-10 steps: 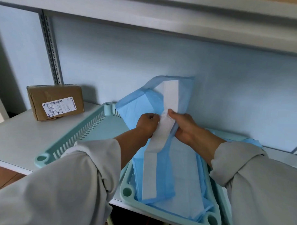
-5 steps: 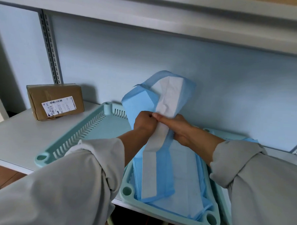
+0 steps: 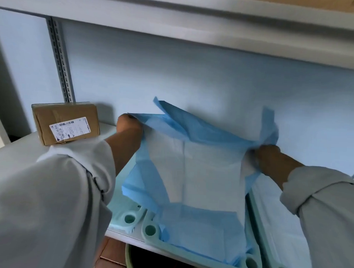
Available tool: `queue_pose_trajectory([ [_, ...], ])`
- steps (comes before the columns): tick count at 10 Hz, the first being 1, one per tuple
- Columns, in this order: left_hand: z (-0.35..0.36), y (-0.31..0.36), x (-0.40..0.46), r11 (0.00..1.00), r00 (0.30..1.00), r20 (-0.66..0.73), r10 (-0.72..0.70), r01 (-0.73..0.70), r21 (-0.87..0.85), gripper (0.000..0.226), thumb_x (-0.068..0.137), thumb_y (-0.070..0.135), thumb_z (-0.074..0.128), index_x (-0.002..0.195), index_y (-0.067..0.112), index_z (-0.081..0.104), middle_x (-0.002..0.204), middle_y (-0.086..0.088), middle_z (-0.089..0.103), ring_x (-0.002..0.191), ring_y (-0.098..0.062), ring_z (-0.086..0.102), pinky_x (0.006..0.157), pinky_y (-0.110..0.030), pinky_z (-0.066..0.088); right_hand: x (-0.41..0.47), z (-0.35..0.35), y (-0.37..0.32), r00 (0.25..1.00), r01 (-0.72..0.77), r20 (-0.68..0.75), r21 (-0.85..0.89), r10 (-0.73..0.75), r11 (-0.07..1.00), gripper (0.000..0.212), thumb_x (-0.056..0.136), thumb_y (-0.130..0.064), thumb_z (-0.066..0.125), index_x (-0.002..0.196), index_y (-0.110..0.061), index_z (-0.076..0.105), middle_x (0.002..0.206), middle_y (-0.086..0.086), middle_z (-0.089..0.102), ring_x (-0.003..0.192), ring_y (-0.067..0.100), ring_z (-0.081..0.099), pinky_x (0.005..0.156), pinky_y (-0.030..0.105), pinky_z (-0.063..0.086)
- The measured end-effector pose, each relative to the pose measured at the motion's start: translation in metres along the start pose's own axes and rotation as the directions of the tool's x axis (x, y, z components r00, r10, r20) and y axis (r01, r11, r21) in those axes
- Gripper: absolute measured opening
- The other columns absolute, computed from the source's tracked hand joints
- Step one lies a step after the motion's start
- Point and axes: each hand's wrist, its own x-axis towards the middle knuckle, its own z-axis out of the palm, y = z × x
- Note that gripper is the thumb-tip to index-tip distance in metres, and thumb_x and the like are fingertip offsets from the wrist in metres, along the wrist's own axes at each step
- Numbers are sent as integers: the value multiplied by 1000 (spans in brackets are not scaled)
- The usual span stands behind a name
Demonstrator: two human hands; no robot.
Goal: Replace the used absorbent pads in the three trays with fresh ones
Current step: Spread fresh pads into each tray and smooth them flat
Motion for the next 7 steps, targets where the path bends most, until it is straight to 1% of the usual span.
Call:
queue_pose_trajectory([
  [1,9,-5,20,998,993,110,-48,52,-30,36,100,11,32,128,-3,50,107,-22,60,93,-23,52,79,-28,40,-1,8,7,999,-34,14,21,33,999,34,87,-11,64,118,2,57,100,14,58,84,26,58,88,42,51],
  [2,19,-27,-6,984,889,421,-180,168,66,11,97,15,47,94,8,55,85,-14,59,66,-22,55,67,-31,50,26,23,26,987,-5,153,-244,43,970,33,86,-8,57,117,4,57,104,18,61,71,23,57,66,32,55],
  [3,26,-57,-35,950,791,550,-267,119,289,20,91,16,61,103,15,44,79,-5,56,63,-17,55,60,-28,46,7,30,30,970,56,237,-452,59,890,20,93,-2,47,112,0,51,85,19,55,65,26,51,52,31,51],
  [4,34,-82,-42,928,771,560,-302,104,357,45,87,22,66,122,18,38,94,-7,58,70,-16,57,60,-27,44,-6,40,29,954,213,299,-719,18,662,53,90,-6,54,139,-1,33,100,16,55,85,26,56,73,29,49],
  [5,43,-91,-50,893,750,565,-343,74,444,63,87,27,66,139,18,31,106,-7,54,84,-20,57,61,-28,44,-12,47,30,872,482,447,-717,-199,503,101,81,-21,70,153,-17,-1,154,18,22,140,32,29,110,36,31],
  [6,50,-95,-53,854,741,588,-324,-38,519,52,88,30,63,132,11,44,104,-6,53,86,-21,54,67,-31,43,-31,58,29,764,625,618,-639,-184,448,73,79,-33,74,143,-19,42,144,8,45,128,23,47,100,29,39],
  [7,51,-93,-60,824,756,602,-257,-154,545,34,91,20,57,122,6,53,101,-9,56,88,-23,56,61,-26,43,-47,69,37,717,603,697,-600,-28,526,68,75,-45,75,133,-17,52,119,7,62,86,16,66,72,25,51],
])
